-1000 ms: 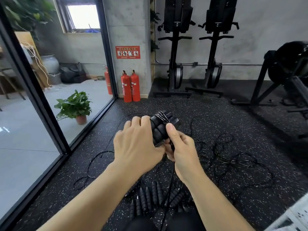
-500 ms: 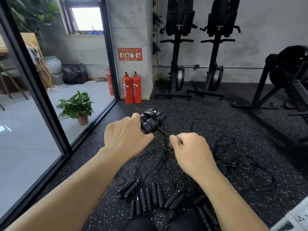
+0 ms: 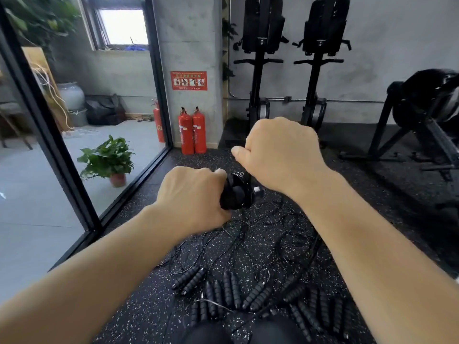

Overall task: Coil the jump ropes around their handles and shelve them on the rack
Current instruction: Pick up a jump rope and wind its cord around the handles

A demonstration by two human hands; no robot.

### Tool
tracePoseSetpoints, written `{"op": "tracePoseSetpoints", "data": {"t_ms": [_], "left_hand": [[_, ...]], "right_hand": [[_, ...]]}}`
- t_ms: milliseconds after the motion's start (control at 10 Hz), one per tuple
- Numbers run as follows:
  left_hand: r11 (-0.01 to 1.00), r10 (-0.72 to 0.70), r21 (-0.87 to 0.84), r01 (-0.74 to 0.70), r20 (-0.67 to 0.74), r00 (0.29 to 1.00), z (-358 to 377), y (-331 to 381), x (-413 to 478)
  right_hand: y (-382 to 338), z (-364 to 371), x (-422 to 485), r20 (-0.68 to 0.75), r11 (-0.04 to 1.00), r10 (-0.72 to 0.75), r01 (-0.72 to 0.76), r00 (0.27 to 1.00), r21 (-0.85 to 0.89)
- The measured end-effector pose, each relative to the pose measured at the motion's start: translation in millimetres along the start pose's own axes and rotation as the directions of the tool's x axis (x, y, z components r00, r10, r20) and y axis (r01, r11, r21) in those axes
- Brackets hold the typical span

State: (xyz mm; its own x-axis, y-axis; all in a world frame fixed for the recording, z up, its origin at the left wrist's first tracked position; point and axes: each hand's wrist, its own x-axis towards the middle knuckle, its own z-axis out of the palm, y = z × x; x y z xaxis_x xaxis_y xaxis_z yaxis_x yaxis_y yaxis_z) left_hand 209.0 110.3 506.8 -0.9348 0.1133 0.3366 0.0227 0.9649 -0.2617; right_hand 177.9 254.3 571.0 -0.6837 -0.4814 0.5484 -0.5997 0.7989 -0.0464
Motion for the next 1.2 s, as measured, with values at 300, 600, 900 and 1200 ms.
{"op": "tracePoseSetpoints", "data": {"t_ms": [300, 600, 900, 1200], "left_hand": [[0.936, 0.342, -0.036, -0.349, -0.12, 0.932, -7, -14, -15], [0.895, 0.403, -0.098, -0.435, -0.237, 0.884, -3, -13, -21], [0.879, 0.374, -0.189, -0.438, -0.299, 0.878, -10, -3, -23], [0.897, 0.012, -0.438, -0.063, -0.118, 0.993, -3, 19, -18]], "right_hand": [[20, 32, 24, 0.226, 0.962, -0.194, 0.14, 0.955, 0.236], [34, 59, 7, 0.355, 0.739, -0.152, -0.132, 0.922, 0.661], [50, 85, -7, 0.517, 0.494, -0.124, -0.399, 0.847, 0.773], [45, 106, -38, 0.718, 0.169, 0.042, -0.713, 0.695, 0.681]]}}
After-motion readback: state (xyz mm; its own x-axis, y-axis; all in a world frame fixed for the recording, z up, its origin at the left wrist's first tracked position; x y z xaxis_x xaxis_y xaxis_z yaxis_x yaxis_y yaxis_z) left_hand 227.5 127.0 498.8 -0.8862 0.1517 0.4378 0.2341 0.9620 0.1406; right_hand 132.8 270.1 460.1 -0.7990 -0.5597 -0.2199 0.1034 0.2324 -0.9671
